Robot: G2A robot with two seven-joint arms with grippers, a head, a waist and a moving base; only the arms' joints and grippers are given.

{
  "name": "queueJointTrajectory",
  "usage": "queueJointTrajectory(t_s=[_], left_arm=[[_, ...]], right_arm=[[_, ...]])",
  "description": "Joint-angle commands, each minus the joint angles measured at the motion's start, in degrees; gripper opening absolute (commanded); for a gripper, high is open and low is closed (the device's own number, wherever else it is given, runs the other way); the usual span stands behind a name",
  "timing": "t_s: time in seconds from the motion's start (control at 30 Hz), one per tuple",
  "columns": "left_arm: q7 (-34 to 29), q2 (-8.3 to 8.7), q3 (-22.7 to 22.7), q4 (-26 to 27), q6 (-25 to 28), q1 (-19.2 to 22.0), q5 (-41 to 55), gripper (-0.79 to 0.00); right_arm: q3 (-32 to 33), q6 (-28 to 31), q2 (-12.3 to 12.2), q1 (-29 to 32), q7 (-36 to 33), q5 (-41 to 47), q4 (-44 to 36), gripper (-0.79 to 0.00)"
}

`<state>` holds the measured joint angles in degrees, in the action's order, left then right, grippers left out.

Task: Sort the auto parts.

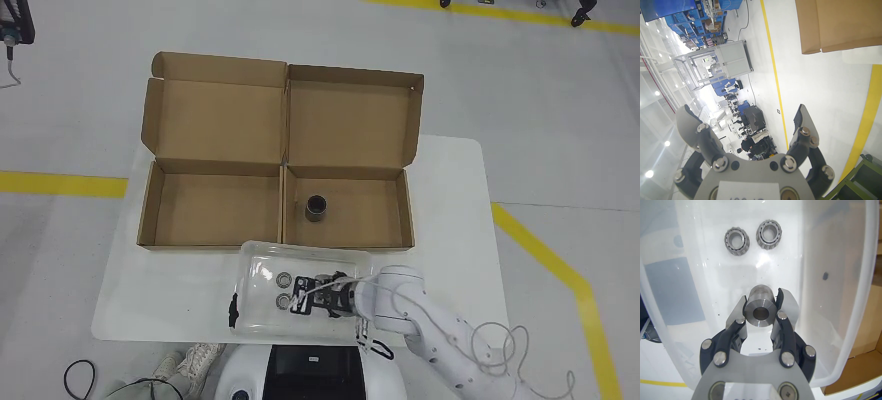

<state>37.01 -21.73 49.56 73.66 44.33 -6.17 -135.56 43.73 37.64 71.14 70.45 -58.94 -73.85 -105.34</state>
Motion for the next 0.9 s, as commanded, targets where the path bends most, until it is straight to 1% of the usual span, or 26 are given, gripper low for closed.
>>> queueJointTrajectory(t_s=[0.0, 0.17, 0.3, 0.37, 0.47, 0.63, 0.73, 0.87], left_arm=[[0.00, 0.00, 0.00, 0.00, 0.00, 0.00, 0.00, 0.000], [0.00, 0.00, 0.00, 0.00, 0.00, 0.00, 0.00, 0.000], [0.00, 0.00, 0.00, 0.00, 0.00, 0.00, 0.00, 0.000], [0.00, 0.00, 0.00, 0.00, 0.00, 0.00, 0.00, 0.000], [0.00, 0.00, 0.00, 0.00, 0.00, 0.00, 0.00, 0.000], [0.00, 0.00, 0.00, 0.00, 0.00, 0.00, 0.00, 0.000], [0.00, 0.00, 0.00, 0.00, 0.00, 0.00, 0.00, 0.000], [0.00, 0.00, 0.00, 0.00, 0.00, 0.00, 0.00, 0.000]], right_arm=[[-0.23, -0.09, -0.04, -0.25, 0.53, -0.85, -0.07, -0.785], [-1.79, 1.54, 0.30, -1.76, 5.71, -0.78, -1.00, -0.785], [-2.07, 3.51, 0.50, -3.04, 13.80, -0.59, -1.44, -0.785], [-1.66, 4.11, 0.50, -3.42, 18.55, -0.71, -1.68, -0.785], [0.10, 4.05, 0.48, -3.36, 29.25, 0.47, -2.27, -0.785], [0.34, 4.83, 0.69, -4.20, 42.51, -1.87, -2.81, -0.785], [-0.48, 4.04, 1.16, -5.67, 45.78, -2.57, -2.36, -0.785], [-0.99, 2.85, 1.78, -7.82, 47.17, -1.65, -2.24, -0.785]])
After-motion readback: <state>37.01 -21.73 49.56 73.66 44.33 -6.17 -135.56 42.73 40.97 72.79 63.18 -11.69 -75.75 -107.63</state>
